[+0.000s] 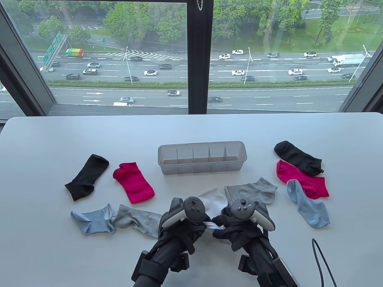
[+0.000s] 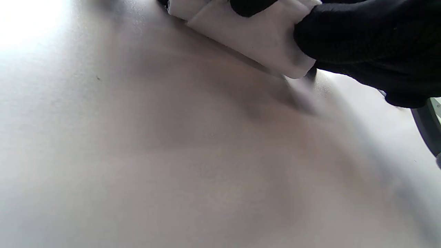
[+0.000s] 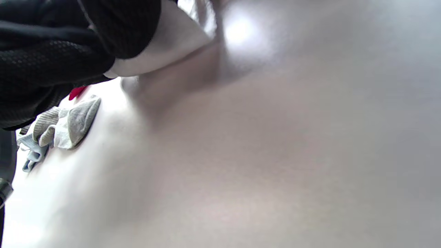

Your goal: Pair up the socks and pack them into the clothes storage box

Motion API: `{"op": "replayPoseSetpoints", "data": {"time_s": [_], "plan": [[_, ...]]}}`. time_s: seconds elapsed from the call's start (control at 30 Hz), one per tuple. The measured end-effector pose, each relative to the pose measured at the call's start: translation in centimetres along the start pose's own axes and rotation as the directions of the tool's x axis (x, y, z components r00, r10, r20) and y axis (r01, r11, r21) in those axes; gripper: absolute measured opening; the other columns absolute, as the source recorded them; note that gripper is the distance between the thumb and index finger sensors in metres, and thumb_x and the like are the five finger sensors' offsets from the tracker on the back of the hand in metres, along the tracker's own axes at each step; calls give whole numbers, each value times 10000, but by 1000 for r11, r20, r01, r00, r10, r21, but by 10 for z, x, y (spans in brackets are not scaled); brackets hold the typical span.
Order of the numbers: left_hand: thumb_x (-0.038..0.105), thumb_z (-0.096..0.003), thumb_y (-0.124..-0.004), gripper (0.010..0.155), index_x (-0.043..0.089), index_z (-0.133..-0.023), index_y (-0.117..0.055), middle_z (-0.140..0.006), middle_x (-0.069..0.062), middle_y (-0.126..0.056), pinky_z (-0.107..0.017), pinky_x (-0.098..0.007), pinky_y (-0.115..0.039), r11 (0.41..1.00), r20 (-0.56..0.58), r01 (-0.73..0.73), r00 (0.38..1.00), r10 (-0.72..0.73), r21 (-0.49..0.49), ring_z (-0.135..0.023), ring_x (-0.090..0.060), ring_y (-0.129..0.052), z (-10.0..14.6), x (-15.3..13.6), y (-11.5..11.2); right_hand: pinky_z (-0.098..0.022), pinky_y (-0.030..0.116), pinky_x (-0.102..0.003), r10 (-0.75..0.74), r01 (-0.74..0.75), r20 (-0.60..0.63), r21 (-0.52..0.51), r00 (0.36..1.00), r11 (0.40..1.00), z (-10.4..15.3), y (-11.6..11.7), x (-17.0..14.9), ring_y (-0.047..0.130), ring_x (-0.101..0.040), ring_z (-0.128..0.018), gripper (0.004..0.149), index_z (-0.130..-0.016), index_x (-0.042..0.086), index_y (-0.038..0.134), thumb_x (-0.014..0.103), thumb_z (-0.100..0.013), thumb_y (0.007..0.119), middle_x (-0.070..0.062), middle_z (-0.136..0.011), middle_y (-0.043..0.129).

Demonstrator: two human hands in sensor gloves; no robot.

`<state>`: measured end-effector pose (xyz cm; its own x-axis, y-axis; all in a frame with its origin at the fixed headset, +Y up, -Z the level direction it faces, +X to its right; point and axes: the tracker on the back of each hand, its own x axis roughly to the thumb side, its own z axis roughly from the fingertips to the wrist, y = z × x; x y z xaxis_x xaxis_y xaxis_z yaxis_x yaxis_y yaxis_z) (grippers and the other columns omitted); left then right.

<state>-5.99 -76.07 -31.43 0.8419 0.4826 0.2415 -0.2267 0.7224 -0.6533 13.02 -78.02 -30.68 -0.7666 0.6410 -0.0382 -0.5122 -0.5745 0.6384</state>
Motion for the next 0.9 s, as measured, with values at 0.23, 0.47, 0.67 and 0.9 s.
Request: {"op": "replayPoseSetpoints", "data": {"time_s": [0.23, 0.47, 0.67, 0.9], "plan": [[353, -599, -675, 499, 223, -1038, -478, -1179, -58, -386, -772, -703, -240, 999, -26, 50, 998, -50, -19, -1135, -339, -265, -2, 2, -8, -646, 11, -656, -10, 10, -3, -19, 1000, 1000, -1, 3, 0, -79, -482, -963, 402, -929, 211, 720, 422, -608, 600, -256, -1145, 58], [168, -614, -577, 426, 168, -1039, -602, -1185, -62, -394, -764, -699, -238, 998, 0, -11, 1000, 11, -64, -1136, -342, -256, -1, -1, -5, -638, 7, -655, -9, 8, -25, -21, 1000, 1000, -2, 4, 2, -88, -477, -954, 406, -962, 135, 678, 363, -629, 641, -252, -1133, 40], [340, -621, -591, 560, 198, -1111, -362, -1204, -97, -335, -745, -705, -176, 991, 27, -85, 996, 88, -100, -1134, -363, -193, 1, -5, -5, -638, -1, -655, 7, -7, -30, -18, 1000, 1000, -2, 5, 3, -96, -472, -954, 364, -914, 161, 727, 362, -647, 584, -244, -1132, 26], [240, -638, -512, 419, 117, -1029, -596, -1190, -88, -379, -752, -711, -208, 996, 2, -67, 998, 67, -59, -1133, -359, -235, 1, -2, -6, -639, -2, -654, -7, 5, -47, -52, 999, 999, -3, 7, 4, -87, -469, -957, 382, -893, 149, 738, 378, -642, 561, -239, -1133, 38]]}}
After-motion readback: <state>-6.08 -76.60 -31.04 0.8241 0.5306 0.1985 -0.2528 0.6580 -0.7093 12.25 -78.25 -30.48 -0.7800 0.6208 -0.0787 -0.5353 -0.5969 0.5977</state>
